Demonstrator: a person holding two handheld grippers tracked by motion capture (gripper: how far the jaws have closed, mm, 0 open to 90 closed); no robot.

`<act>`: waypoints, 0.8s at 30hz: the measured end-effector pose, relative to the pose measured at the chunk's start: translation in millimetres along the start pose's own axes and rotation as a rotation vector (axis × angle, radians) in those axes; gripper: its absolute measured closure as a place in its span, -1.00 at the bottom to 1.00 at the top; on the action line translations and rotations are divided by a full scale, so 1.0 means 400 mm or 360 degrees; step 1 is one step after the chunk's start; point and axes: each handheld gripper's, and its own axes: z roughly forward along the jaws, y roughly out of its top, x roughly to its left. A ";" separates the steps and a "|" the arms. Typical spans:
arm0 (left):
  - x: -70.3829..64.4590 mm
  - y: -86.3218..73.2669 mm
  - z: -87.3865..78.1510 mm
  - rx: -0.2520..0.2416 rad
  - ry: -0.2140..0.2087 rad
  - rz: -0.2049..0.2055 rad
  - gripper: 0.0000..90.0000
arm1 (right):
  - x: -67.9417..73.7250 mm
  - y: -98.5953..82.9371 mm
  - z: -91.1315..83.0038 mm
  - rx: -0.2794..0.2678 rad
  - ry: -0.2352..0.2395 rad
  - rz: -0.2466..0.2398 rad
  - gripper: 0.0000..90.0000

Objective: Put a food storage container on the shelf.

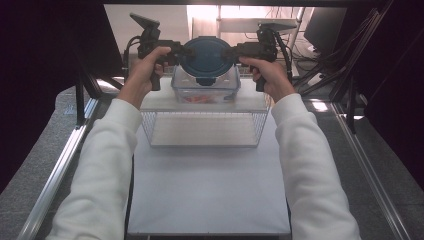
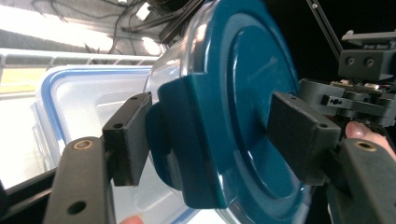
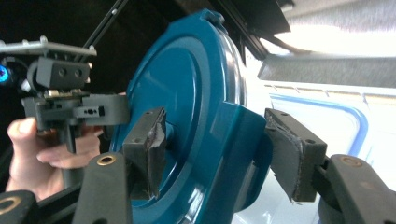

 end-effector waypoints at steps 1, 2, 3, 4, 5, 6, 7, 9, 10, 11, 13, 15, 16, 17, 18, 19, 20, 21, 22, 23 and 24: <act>0.000 0.000 0.000 0.0000 0.0000 0.0000 -0.32 | 0.000 0.000 0.000 0.0000 0.0000 0.0000 -0.10; 0.005 -0.001 0.004 -0.0017 -0.0006 -0.0014 -0.32 | -0.006 0.000 0.003 -0.0006 0.0000 0.0028 -0.10; 0.008 -0.002 0.006 -0.0028 -0.0010 -0.0023 -0.32 | -0.011 0.000 0.006 -0.0019 0.0001 0.0040 -0.10; 0.010 -0.003 0.007 -0.0040 -0.0015 -0.0024 -0.32 | -0.013 -0.001 0.007 -0.0025 0.0004 0.0048 -0.10; 0.012 -0.004 0.008 -0.0060 -0.0020 -0.0022 -0.32 | -0.015 -0.001 0.008 -0.0030 0.0005 0.0047 -0.10; 0.013 -0.006 0.010 -0.0079 -0.0022 -0.0023 -0.31 | -0.015 -0.001 0.008 -0.0035 0.0007 0.0049 -0.10; 0.012 -0.007 0.011 -0.0092 -0.0019 -0.0020 -0.33 | -0.014 -0.002 0.008 -0.0044 0.0001 0.0051 -0.10; 0.011 -0.011 0.022 -0.0112 0.0006 0.0001 -0.46 | -0.011 -0.004 0.009 -0.0060 -0.0009 0.0028 -0.12; 0.011 -0.011 0.022 -0.0112 0.0006 0.0001 -0.53 | -0.011 -0.004 0.009 -0.0060 -0.0009 0.0028 -0.12; 0.012 -0.013 0.024 -0.0127 0.0018 0.0010 -0.53 | -0.009 -0.005 0.009 -0.0076 -0.0024 -0.0004 -0.15; 0.010 -0.020 0.011 -0.0201 0.0073 0.0047 -0.71 | 0.003 -0.015 -0.002 -0.0173 -0.0069 -0.0078 -0.37; 0.000 -0.028 -0.010 -0.0286 0.0134 0.0094 -0.80 | 0.012 -0.023 -0.018 -0.0227 -0.0080 -0.0143 -0.46; 0.000 -0.028 -0.010 -0.0286 0.0134 0.0094 -0.80 | 0.012 -0.023 -0.018 -0.0227 -0.0080 -0.0143 -0.46; -0.020 -0.043 -0.040 -0.0374 0.0161 0.0179 -0.80 | 0.026 -0.030 -0.039 -0.0286 -0.0144 -0.0267 -0.45; -0.029 -0.049 -0.053 -0.0393 0.0173 0.0215 -0.81 | 0.036 -0.035 -0.054 -0.0300 -0.0169 -0.0349 -0.46; -0.029 -0.049 -0.053 -0.0393 0.0173 0.0215 -0.82 | 0.036 -0.035 -0.054 -0.0300 -0.0169 -0.0349 -0.46; -0.035 -0.056 -0.066 -0.0409 0.0174 0.0246 -0.82 | 0.043 -0.039 -0.064 -0.0304 -0.0175 -0.0389 -0.47; -0.039 -0.062 -0.076 -0.0422 0.0179 0.0266 -0.82 | 0.050 -0.044 -0.075 -0.0308 -0.0176 -0.0421 -0.48; -0.045 -0.072 -0.088 -0.0440 0.0184 0.0293 -0.81 | 0.054 -0.049 -0.082 -0.0304 -0.0168 -0.0445 -0.48; -0.050 -0.098 -0.108 -0.0441 0.0185 0.0348 -0.80 | 0.064 -0.075 -0.106 -0.0299 -0.0171 -0.0532 -0.48; -0.050 -0.098 -0.108 -0.0441 0.0185 0.0348 -0.80 | 0.064 -0.075 -0.106 -0.0299 -0.0171 -0.0532 -0.48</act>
